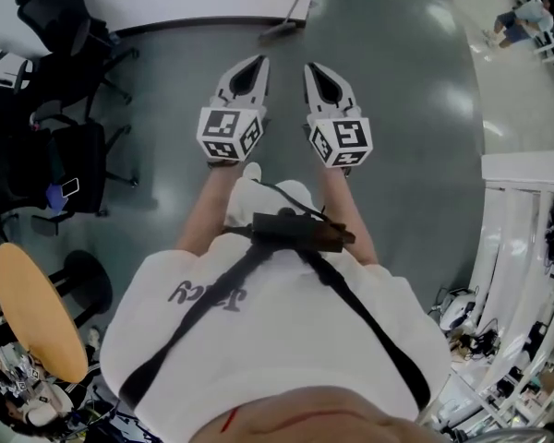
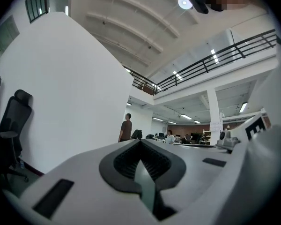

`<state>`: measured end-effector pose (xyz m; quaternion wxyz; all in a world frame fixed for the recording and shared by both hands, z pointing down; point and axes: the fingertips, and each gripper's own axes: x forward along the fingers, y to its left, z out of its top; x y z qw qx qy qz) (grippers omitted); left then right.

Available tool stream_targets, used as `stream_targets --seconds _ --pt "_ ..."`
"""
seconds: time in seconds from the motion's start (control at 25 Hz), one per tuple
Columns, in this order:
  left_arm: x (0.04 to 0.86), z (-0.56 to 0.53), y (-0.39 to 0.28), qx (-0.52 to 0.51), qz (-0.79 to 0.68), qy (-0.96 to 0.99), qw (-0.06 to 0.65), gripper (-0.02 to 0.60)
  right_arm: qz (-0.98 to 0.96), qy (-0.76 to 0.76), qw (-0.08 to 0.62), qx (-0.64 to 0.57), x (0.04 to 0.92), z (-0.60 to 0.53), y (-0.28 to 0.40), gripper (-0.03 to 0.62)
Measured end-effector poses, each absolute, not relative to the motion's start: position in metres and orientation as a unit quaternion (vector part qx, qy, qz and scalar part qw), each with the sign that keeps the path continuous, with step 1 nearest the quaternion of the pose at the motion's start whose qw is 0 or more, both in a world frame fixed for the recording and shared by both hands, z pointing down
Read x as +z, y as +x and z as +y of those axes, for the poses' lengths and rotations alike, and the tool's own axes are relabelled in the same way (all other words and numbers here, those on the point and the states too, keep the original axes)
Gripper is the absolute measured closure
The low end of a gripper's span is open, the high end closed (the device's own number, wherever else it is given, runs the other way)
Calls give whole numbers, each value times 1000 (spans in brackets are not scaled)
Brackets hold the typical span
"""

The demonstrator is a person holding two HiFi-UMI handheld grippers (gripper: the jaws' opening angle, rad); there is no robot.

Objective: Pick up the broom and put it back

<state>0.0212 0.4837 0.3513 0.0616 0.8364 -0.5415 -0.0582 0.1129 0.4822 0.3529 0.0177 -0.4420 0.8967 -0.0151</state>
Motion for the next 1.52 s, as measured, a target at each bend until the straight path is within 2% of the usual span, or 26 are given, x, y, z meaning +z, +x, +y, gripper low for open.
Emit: stream_targets --seconds 0.2,0.36,0.68,0.88,1.2,1.52 --pt "356 439 -2 -39 -522 850 55 569 886 -463 22 -23 352 436 86 588" --pt "372 404 -18 -44 -523 847 91 569 885 -464 3 -33 364 409 71 588" --pt "368 322 -9 -91 -492 860 98 569 888 -456 3 -56 379 315 78 588" --pt "377 243 -3 -81 -499 858 89 569 893 -446 19 -60 385 229 79 588" --pt "361 126 30 -71 -509 855 70 569 889 -452 54 -53 358 101 123 588" --pt "377 63 13 -82 -503 856 90 569 904 -416 25 -93 394 37 89 588"
